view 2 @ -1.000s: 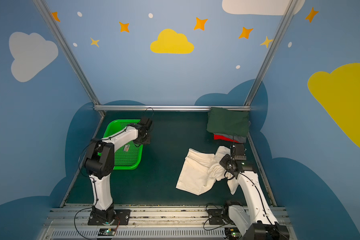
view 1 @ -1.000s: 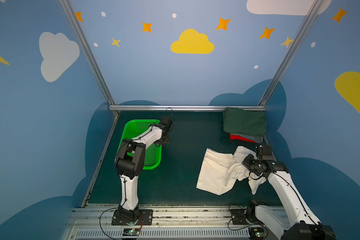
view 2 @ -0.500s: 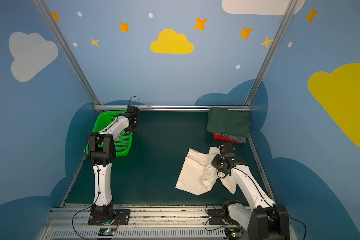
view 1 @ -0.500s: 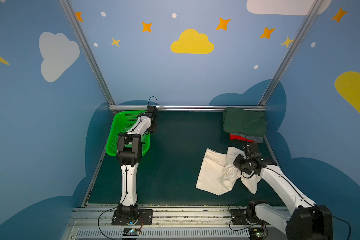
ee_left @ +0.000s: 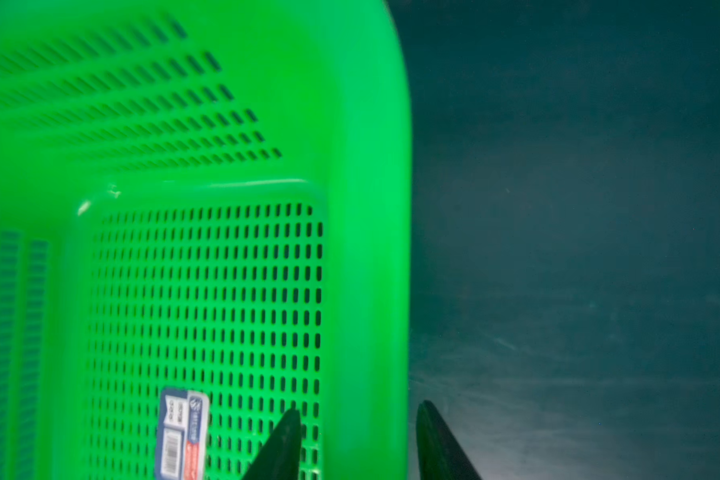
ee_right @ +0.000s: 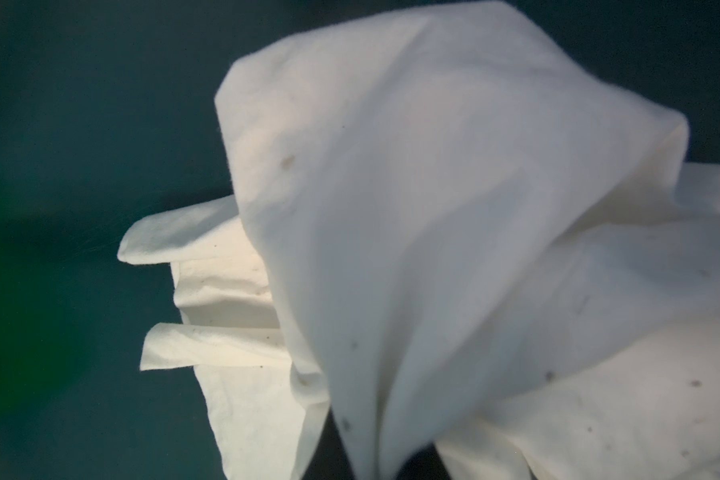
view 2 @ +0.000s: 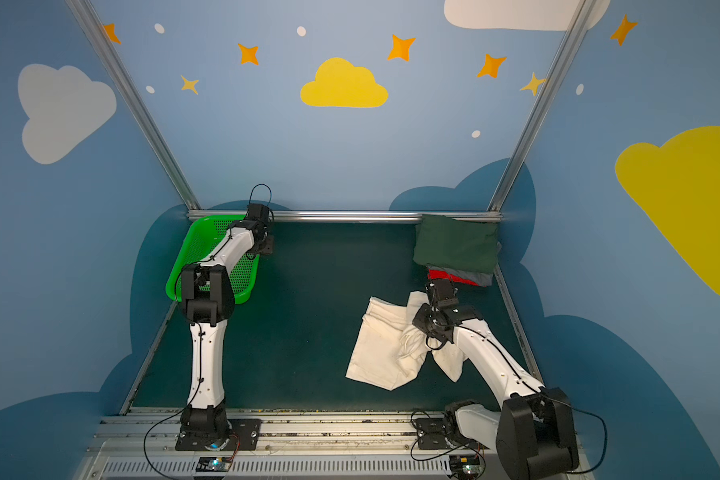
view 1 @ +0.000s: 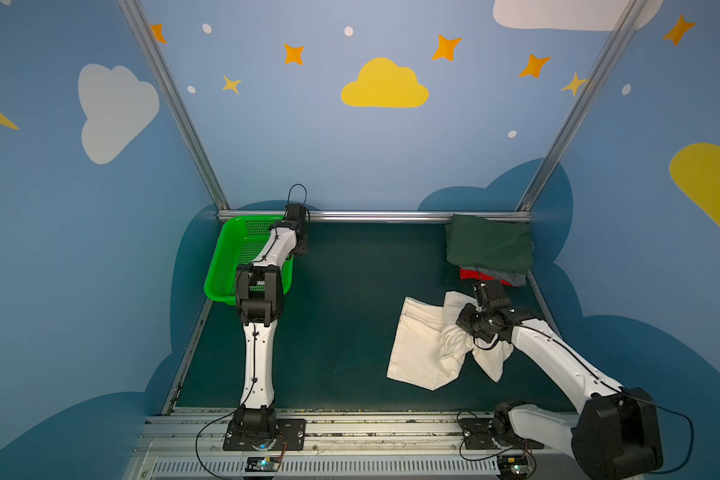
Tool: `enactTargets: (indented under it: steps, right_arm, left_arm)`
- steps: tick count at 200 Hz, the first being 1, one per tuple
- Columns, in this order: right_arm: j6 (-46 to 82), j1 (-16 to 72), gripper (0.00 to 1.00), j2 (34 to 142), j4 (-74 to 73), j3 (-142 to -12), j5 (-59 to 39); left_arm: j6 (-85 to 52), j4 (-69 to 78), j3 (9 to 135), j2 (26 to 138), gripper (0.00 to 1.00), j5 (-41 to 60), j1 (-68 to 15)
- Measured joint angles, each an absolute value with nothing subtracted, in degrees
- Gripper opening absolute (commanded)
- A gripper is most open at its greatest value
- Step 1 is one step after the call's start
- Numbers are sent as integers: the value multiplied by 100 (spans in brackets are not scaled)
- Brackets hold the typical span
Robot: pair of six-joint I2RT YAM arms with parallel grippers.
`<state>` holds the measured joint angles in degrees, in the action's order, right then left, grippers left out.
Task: Fold and stack the t-shirts
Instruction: 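Push the green basket away from the shirt with the left gripper, then drop the t-shirt with the right gripper while the left gripper reaches it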
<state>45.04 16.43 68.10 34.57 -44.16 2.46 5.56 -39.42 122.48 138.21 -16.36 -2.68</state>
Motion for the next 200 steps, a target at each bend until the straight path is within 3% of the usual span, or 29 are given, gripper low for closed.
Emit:
enactTargets:
  steps: [23, 87, 109, 144, 156, 165, 172, 183, 200]
  right_arm:
    - [4504, 1682, 0, 6823, 3454, -4453, 237]
    - [4386, 1911, 0, 6989, 3470, -4825, 252]
    - [4265, 2016, 0, 7459, 3472, -5269, 202]
    - [4018, 2255, 0, 8621, 3413, -6521, 73]
    - [3913, 2320, 17, 9024, 3326, -6993, -1]
    - [3806, 2344, 50, 9341, 3288, -7367, -25]
    - [3686, 2353, 67, 9603, 3312, -7701, -21]
    - [3546, 2362, 79, 9911, 3426, -8160, 95]
    - [3326, 2255, 84, 10165, 3634, -8683, 268]
  left_arm:
    - [580, -3756, 11970, 13649, 100, -1763, -252]
    - [301, -3424, 10466, 11913, 100, -2265, -589]
    - [-67, -3256, 10084, 11037, 100, -2414, -954]
    - [-867, -2803, 8455, 9625, 100, -2027, -1634]
    - [-1111, -2694, 7889, 9384, 100, -1855, -1809]
    - [-1295, -2591, 7441, 9253, 100, -1708, -1970]
    - [-1426, -2563, 7122, 9183, 100, -1629, -2108]
    - [-1592, -2561, 6711, 9113, 100, -1551, -2331]
    - [-1796, -2600, 6285, 9019, 100, -1479, -2834]
